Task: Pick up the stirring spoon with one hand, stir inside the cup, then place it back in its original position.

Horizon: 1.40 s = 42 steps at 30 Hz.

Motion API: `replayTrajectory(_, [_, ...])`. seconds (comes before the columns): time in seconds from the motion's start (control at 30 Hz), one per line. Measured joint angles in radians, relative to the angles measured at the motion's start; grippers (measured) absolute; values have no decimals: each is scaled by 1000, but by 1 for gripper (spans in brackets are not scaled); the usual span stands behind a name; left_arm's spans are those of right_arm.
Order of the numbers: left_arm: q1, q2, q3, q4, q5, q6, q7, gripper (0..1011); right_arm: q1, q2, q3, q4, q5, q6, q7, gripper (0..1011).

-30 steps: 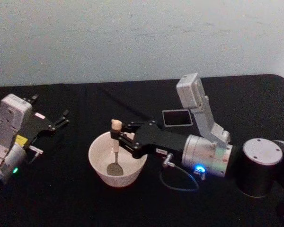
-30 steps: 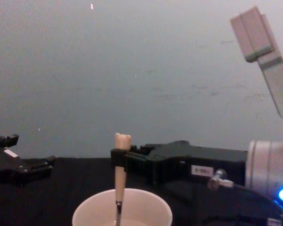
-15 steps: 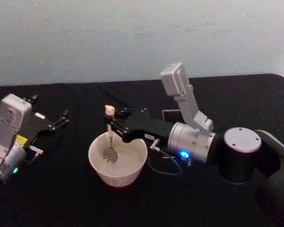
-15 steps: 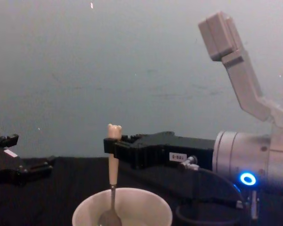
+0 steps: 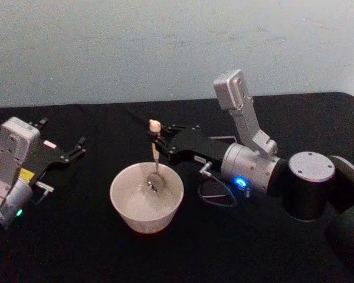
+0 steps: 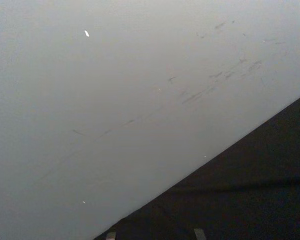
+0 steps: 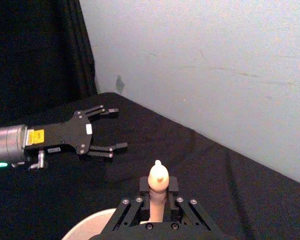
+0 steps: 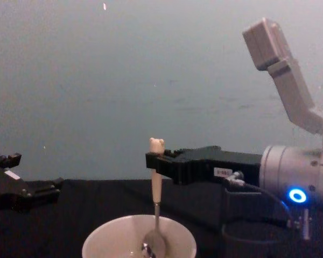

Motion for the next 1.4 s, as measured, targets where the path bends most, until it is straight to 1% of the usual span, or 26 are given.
replayTrajectory(0.03, [0,0,0,0,0,0,0,1001,-30,36,11,-53,2,14,20,202])
replayTrajectory(0.07, [0,0,0,0,0,0,0,1001,-38,47,12,-69,4,20,25,202])
replayTrajectory(0.23, [0,0,0,0,0,0,0,1001,-63,77,12,-119,13,36,39,202])
replayTrajectory(0.37, [0,0,0,0,0,0,0,1001,-78,94,9,-151,25,48,51,202])
replayTrajectory(0.57, [0,0,0,0,0,0,0,1002,-87,105,-6,-178,38,53,63,203])
replayTrajectory(0.73, [0,0,0,0,0,0,0,1001,-82,98,-22,-176,41,53,64,202])
replayTrajectory(0.93, [0,0,0,0,0,0,0,1001,-61,73,-38,-147,32,46,54,202])
replayTrajectory(0.97, [0,0,0,0,0,0,0,1001,-54,64,-40,-134,28,42,48,202])
replayTrajectory(1.2, [0,0,0,0,0,0,0,1001,-18,18,-43,-63,5,30,20,202])
replayTrajectory(1.4, [0,0,0,0,0,0,0,1001,-6,5,-33,-32,-7,26,8,202])
